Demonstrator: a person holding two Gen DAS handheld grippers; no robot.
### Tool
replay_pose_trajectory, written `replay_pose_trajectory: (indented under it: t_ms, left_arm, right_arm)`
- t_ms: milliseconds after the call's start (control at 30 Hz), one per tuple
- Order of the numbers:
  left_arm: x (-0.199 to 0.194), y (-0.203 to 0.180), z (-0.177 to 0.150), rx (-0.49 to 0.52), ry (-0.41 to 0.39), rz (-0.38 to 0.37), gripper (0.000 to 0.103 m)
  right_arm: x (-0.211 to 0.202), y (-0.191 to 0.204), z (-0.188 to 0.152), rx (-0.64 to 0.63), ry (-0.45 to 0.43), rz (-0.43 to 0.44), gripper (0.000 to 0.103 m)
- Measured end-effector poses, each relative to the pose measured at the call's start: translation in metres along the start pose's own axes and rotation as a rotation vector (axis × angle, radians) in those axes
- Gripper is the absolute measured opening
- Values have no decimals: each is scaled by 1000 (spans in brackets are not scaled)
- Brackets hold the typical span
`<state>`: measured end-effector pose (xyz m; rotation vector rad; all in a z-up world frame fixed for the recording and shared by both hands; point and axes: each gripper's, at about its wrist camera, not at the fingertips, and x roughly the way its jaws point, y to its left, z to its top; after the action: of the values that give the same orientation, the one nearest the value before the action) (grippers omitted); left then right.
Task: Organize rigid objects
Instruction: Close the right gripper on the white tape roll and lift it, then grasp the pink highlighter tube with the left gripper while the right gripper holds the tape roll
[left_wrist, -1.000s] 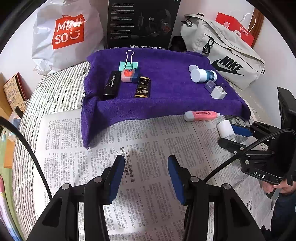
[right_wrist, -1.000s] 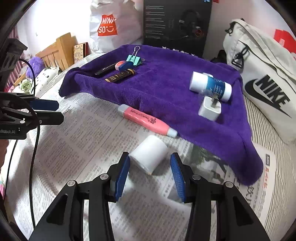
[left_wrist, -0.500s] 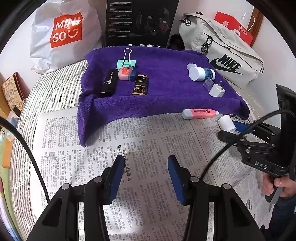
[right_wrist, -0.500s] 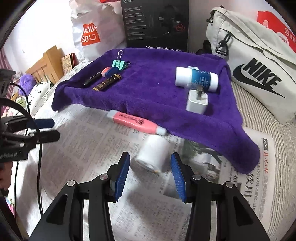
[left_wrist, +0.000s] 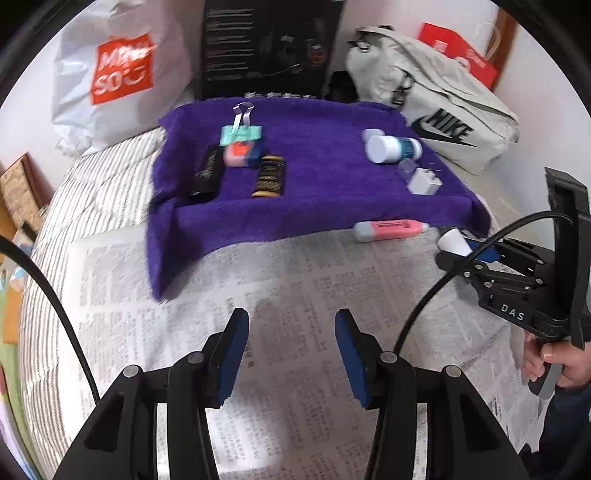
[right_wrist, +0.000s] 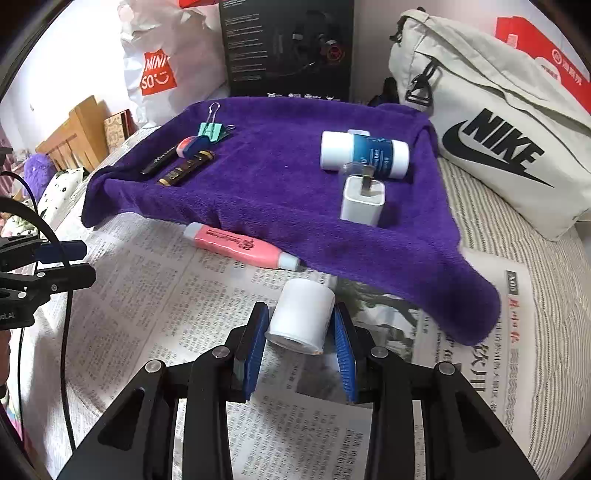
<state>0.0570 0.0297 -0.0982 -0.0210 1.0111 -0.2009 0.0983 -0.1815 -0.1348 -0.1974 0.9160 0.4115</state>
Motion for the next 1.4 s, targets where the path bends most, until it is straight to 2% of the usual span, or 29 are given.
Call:
replay_pose_trajectory:
  t_ms: [133,267,333,567,867,1067,1167,1400]
  left_arm:
    - [5,-19,9,74,-9,-39,46]
    - [16,-37,26,131,-17,-142,46]
    - [22,-44,32,148,-15,-164,46]
    - [43,-60,48,221,2,-134,46]
    - [53,-69,60,284,7,-101,46]
    - [52,-81,59,369,48,-137,46]
    - [48,-87,56,408,46,-123,46]
    - [50,-85,69,405,38,-110,46]
  right_arm:
    - [-12,-12,-9,20,4,1,35]
    - [-29,-33,-23,67,8,10,35]
    - [-37,-43,-30,82,-1,2,35]
    - [-42,-66,-45,138,9,11,35]
    - [-39,-66,-49,132,12,25,36]
    - [-38,-65,-49,125,3,29,36]
    - [-39,-68,-50,136,2,41,36]
    - [-39,-66,-50,118,3,28,36]
